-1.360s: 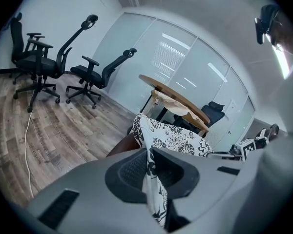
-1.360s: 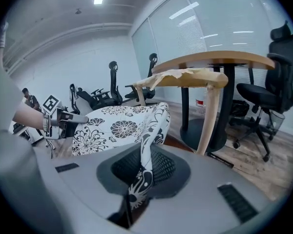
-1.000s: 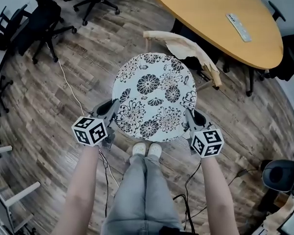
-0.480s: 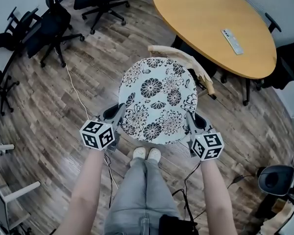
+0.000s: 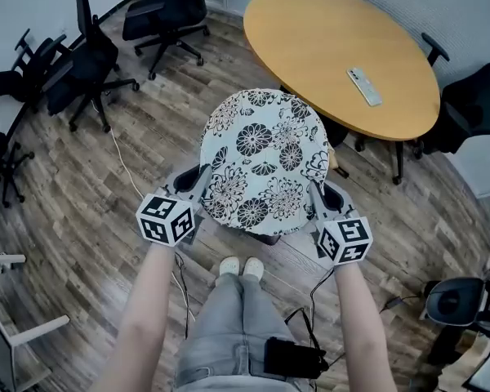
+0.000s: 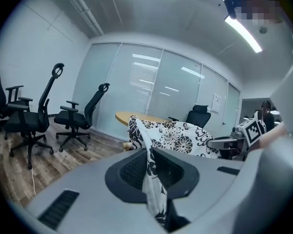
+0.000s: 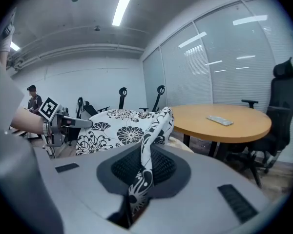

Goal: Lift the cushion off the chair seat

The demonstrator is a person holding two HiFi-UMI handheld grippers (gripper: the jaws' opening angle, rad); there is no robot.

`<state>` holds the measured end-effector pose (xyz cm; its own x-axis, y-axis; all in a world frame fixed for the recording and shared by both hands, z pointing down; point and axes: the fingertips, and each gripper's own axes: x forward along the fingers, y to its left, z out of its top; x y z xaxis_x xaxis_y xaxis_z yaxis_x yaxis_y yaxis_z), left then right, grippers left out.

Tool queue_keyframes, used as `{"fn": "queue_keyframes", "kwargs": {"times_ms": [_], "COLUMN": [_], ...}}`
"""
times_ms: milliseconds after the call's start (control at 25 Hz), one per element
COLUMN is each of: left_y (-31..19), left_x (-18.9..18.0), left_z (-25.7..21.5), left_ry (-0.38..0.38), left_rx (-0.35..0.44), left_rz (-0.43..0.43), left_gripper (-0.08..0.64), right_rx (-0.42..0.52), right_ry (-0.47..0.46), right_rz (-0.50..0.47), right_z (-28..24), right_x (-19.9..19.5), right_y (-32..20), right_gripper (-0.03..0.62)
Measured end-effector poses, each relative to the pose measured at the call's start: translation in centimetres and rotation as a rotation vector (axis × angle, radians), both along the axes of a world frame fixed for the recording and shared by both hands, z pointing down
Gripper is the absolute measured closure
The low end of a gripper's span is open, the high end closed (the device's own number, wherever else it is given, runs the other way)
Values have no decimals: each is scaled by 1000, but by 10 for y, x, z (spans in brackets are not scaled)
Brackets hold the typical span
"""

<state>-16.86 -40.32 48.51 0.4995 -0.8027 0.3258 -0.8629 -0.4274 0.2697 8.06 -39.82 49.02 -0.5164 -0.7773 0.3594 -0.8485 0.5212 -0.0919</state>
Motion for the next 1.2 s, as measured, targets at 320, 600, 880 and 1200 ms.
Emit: {"fn": "queue_keyframes", "kwargs": {"times_ms": [320, 600, 880, 1200], "left_y": [-16, -16, -15, -13], "left_x": [12, 12, 19, 28], "left_z": [-62, -117, -166, -205], "left_ry": [-15, -37, -30, -10], "left_rx": [96, 193, 277, 335], "left_rz": [23, 15, 1, -12], "left_gripper": [525, 525, 526, 528], "right_rx": [107, 179, 280, 366], "right_ry": [39, 54, 85, 88], "right_rz": [-15, 18, 14, 68], "right_z": [-66, -115, -167, -208], "right_x": [-2, -4, -19, -19], "right_y": [-9, 3, -1, 1], "right_gripper": [541, 541, 541, 541]}}
